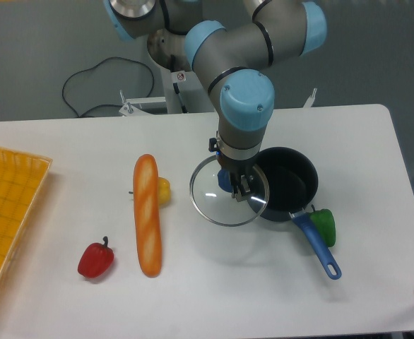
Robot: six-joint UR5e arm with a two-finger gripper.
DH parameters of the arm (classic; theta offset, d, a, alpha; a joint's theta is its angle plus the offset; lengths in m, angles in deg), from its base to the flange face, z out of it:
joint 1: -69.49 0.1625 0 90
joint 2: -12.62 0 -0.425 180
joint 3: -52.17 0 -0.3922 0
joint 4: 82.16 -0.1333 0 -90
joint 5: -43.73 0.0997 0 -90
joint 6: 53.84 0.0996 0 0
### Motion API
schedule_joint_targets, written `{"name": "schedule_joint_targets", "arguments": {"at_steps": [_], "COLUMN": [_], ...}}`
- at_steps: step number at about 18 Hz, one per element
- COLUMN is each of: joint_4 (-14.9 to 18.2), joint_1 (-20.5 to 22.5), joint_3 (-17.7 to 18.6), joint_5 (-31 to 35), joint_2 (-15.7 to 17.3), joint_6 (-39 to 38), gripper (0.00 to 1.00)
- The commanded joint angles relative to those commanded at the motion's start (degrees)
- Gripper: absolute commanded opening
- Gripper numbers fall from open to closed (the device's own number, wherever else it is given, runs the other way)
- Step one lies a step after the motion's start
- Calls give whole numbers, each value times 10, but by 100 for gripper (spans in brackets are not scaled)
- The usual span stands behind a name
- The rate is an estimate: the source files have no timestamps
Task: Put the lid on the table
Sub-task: 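Hold the glass lid by its knob above the black saucepan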
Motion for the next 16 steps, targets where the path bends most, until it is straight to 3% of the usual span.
{"name": "schedule_joint_targets", "arguments": {"at_steps": [16], "joint_4": [-1], "joint_1": [-2], "joint_3": [-1], "joint_5": [-4], "joint_2": [1], "joint_6": [-52], "gripper": [59]}}
